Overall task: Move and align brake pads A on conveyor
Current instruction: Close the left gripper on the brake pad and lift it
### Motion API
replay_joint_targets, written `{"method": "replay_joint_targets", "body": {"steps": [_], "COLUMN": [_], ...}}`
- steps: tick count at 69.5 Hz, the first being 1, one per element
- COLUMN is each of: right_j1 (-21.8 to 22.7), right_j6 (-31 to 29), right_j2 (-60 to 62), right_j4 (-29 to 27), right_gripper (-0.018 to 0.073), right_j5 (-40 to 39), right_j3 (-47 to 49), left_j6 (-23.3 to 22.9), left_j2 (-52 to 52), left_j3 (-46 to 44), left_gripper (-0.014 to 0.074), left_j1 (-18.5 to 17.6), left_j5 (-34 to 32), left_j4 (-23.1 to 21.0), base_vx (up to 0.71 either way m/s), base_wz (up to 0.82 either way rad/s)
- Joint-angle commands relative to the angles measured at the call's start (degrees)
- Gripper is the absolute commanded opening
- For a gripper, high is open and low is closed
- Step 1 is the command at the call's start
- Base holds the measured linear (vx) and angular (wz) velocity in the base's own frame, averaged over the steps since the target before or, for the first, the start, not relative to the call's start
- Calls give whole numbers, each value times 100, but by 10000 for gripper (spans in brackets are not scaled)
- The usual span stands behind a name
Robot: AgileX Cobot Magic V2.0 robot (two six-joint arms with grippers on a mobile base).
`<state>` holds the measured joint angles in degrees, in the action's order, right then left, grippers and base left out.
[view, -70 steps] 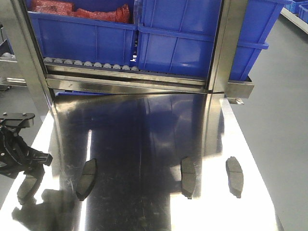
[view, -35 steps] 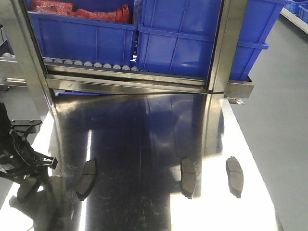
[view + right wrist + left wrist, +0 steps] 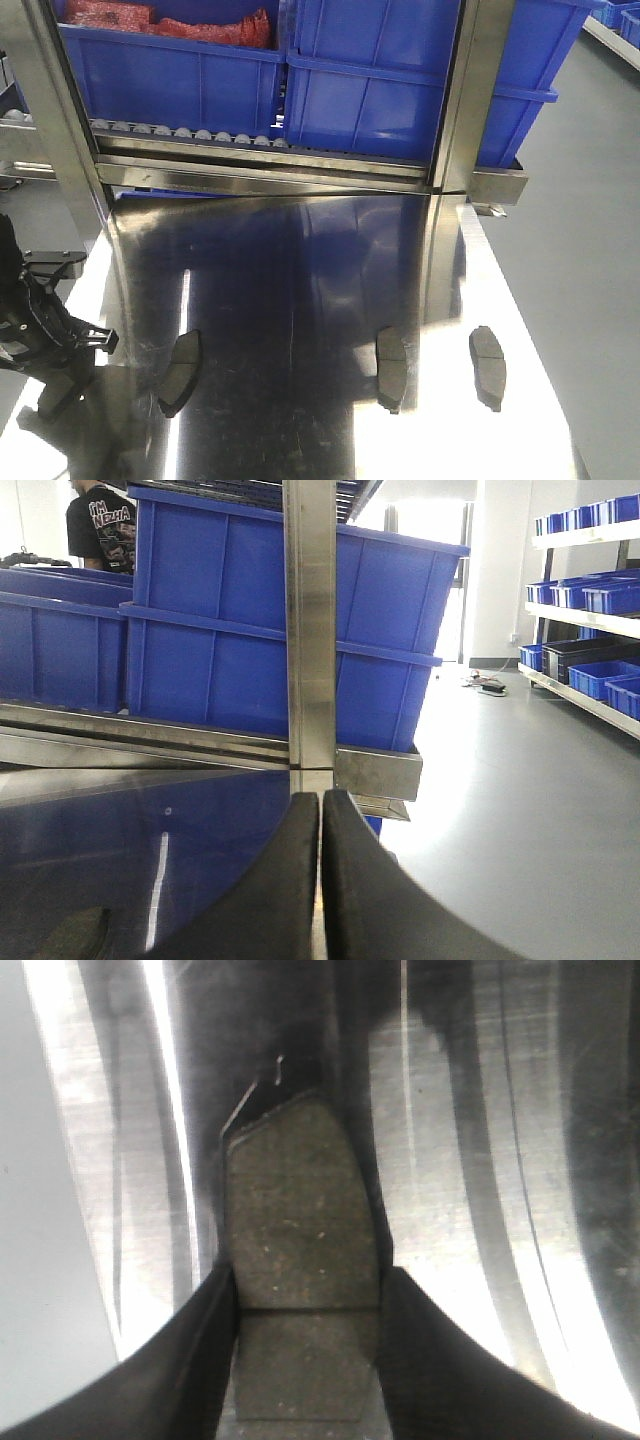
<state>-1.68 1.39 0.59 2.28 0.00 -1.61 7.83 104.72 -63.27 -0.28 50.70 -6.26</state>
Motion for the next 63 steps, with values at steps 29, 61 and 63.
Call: {"method": "replay_joint_targets", "body": {"steps": [29, 61, 63], "right_j1": [38, 38, 38], "right_j6": [-2, -2, -2], "right_j2": [68, 68, 68], "right_j4": [7, 7, 7], "right_gripper": [-11, -11, -11], "right_j5": [-428, -428, -428], "right_j3": [-65, -65, -65], "left_j6": [-40, 188, 188], "left_j2": [-1688, -4256, -4505], "left_j3": [-148, 895, 1048], "left_gripper": [-7, -7, -7], "left_j1": [-22, -22, -22], "left_j5": [-493, -1318, -1420], "left_j4": [24, 17, 17], "base_vx": [0, 0, 0], "base_wz": [0, 0, 0]}}
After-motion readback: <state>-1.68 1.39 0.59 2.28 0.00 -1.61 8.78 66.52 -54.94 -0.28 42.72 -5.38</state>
